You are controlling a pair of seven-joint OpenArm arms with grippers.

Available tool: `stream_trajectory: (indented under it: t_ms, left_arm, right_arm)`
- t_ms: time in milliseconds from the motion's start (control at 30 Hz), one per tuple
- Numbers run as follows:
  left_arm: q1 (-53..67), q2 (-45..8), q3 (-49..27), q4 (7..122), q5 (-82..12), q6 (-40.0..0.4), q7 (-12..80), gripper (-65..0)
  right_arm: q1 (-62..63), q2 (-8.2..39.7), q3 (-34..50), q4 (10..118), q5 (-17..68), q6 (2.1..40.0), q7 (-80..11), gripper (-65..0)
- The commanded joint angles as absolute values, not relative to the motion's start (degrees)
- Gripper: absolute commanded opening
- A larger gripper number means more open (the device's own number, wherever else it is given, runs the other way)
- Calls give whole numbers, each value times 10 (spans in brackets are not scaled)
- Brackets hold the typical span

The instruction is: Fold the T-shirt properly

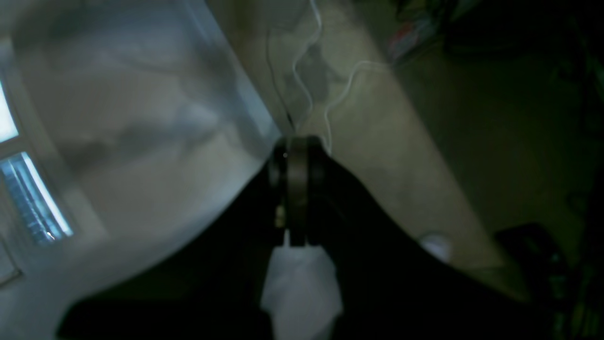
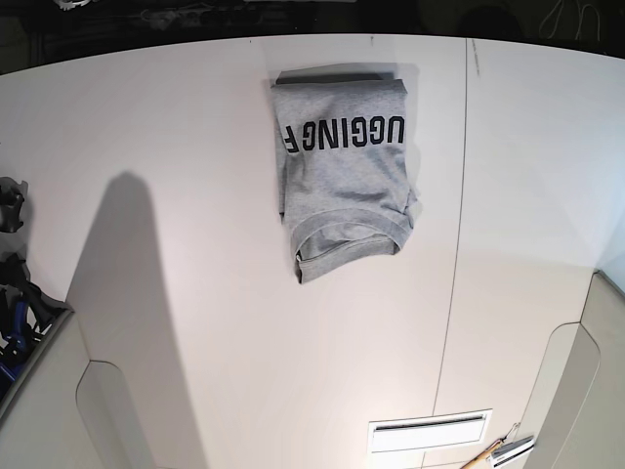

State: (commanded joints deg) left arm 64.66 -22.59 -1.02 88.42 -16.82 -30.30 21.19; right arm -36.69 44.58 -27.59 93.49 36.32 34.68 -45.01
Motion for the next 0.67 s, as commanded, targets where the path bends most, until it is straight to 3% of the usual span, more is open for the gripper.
stream_trajectory:
  t_ms: [100, 233, 467, 667]
  left_arm:
    - [568, -227, 55, 722, -169, -248, 129, -564]
    - [463, -220, 141, 563, -169, -218, 75, -564]
    - [340, -167, 225, 439, -169, -123, 74, -564]
    - [290, -137, 240, 412, -169, -109, 73, -564]
  right_arm:
    - [-365, 438, -312, 849, 232, 343, -314, -650]
    - [-357, 411, -316, 751, 141, 343, -289, -650]
    - [-285, 383, -316, 612, 139, 343, -224, -650]
    - [-224, 343, -316, 549, 139, 343, -224, -650]
